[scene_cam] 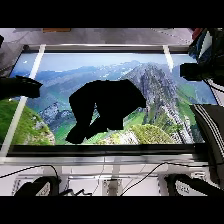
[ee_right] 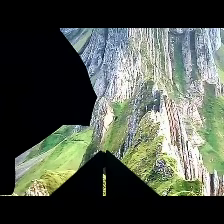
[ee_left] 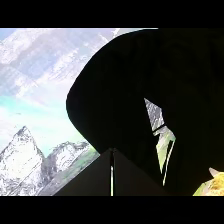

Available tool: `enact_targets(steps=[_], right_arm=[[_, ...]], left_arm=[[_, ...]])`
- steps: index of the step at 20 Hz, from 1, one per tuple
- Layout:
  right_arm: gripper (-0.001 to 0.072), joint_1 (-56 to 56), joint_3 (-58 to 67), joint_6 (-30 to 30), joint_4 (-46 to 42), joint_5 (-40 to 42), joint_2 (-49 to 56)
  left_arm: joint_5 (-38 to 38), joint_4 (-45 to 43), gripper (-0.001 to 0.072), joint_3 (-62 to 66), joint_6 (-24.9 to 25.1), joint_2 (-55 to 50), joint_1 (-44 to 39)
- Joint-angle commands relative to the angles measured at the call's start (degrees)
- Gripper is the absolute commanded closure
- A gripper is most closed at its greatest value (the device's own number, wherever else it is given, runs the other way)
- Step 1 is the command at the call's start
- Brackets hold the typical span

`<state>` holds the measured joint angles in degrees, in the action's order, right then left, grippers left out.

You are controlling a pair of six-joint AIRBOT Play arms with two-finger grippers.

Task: Fold the clothes and pants, and hang the long-sleeved shirts on hangers.

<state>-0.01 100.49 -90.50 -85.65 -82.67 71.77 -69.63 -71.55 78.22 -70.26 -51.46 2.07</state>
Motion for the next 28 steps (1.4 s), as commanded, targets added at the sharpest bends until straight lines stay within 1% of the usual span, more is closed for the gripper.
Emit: enact_targets(steps=[1,14,16,18,19,21,23,24,25,27,28], right_arm=[[0.0691,0.04,0.04,-0.02,0.00,-0.02,0.02],[0.0691,0.04,0.04,-0.02,0.04,-0.02,0.02],[0.0691,0.04,0.04,-0.02,0.04,0.09,0.02],[0.0691,0.04,0.04,-0.02,0.04,1.53,0.02],[0.0691,0.04,0.04,-0.02,0.02,3.06,0.02],[0.0691,0.04,0.02,0.33,-0.35,2.34,0.04],[0.0690,-0.02,0.02,5.25,-3.41,-1.05,0.04],[0.0690,-0.39,0.02,6.51,-4.83,-2.32,0.02],[0.0690,-1.25,0.02,6.49,-4.92,-3.06,0.02],[0.0690,-2.91,-1.29,6.49,-4.74,-3.34,-0.13],[0.0690,-3.67,-2.78,6.56,-4.55,-3.50,-0.17]], left_arm=[[0.02,0.00,0.0693,0.04,0.02,-0.02,0.07],[0.02,0.00,0.0693,0.04,0.02,-0.02,0.07],[1.25,0.94,0.0693,0.04,0.02,-0.02,0.04],[3.28,0.92,0.0693,0.04,0.02,-0.02,0.07],[3.08,-0.04,0.0693,0.04,-0.11,-0.02,0.07],[1.44,-0.48,0.0693,0.02,-0.42,-0.39,0.22],[-2.49,-3.56,0.0693,-0.02,-0.44,-1.29,0.20],[-5.01,-5.88,0.0692,-0.35,-0.44,-1.84,0.22],[-6.82,-8.39,0.0692,-1.27,-0.44,-2.12,0.22],[-7.78,-12.72,0.0692,-5.25,-0.57,-1.97,0.57],[-7.69,-12.83,0.0693,-7.76,-1.14,-1.97,1.36]])
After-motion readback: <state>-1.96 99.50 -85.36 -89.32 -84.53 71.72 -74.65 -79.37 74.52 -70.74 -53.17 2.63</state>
